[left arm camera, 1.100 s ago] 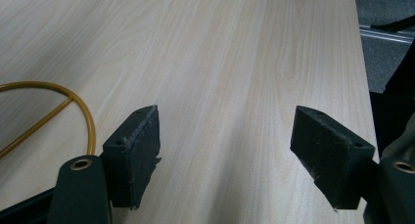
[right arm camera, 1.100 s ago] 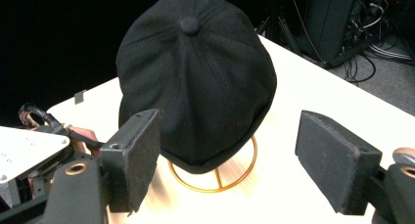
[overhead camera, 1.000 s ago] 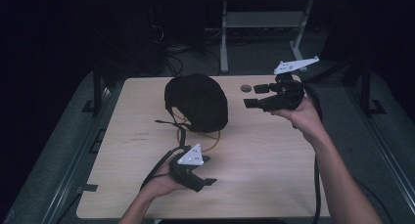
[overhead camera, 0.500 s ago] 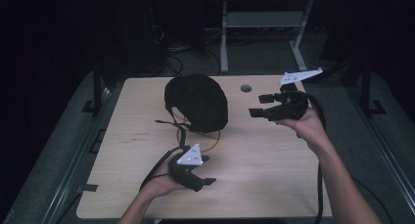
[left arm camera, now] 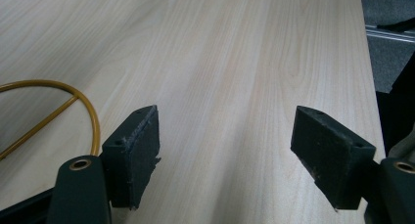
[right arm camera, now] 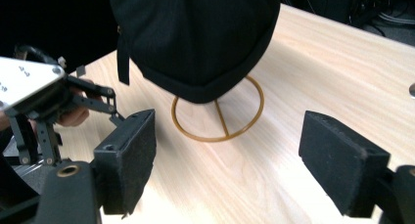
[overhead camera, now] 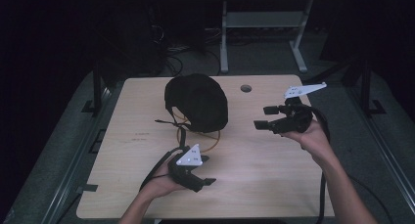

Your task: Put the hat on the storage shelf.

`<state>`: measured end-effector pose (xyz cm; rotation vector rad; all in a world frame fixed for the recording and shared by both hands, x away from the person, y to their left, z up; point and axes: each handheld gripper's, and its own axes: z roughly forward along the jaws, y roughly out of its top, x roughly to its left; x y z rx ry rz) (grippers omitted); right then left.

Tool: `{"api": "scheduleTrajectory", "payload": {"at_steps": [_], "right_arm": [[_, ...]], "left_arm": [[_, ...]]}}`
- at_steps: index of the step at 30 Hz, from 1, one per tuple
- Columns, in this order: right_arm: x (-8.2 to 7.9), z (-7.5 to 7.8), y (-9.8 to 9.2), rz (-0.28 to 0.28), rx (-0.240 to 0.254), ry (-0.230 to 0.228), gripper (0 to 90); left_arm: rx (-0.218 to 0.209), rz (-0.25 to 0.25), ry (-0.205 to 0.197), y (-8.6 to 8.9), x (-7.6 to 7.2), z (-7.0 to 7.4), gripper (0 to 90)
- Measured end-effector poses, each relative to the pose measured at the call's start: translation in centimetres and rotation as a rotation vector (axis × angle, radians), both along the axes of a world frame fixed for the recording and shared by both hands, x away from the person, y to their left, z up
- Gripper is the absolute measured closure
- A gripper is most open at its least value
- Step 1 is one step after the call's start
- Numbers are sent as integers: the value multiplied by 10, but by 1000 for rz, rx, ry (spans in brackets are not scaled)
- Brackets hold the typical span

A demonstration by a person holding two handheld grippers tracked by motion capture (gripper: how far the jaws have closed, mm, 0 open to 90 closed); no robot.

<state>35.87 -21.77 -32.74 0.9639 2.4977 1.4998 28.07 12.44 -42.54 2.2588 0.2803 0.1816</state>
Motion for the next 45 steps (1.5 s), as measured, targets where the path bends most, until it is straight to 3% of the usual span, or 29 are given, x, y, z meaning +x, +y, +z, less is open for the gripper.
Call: {"api": "scheduleTrajectory", "payload": {"at_steps": [32, 45], "right_arm": [[-36, -68, -43, -67, 27, 58, 198], [-60, -102, -59, -82, 39, 87, 186]], "left_arm": [[12, 25, 2, 2, -4, 0, 236], [7, 23, 13, 2, -4, -2, 238]]}}
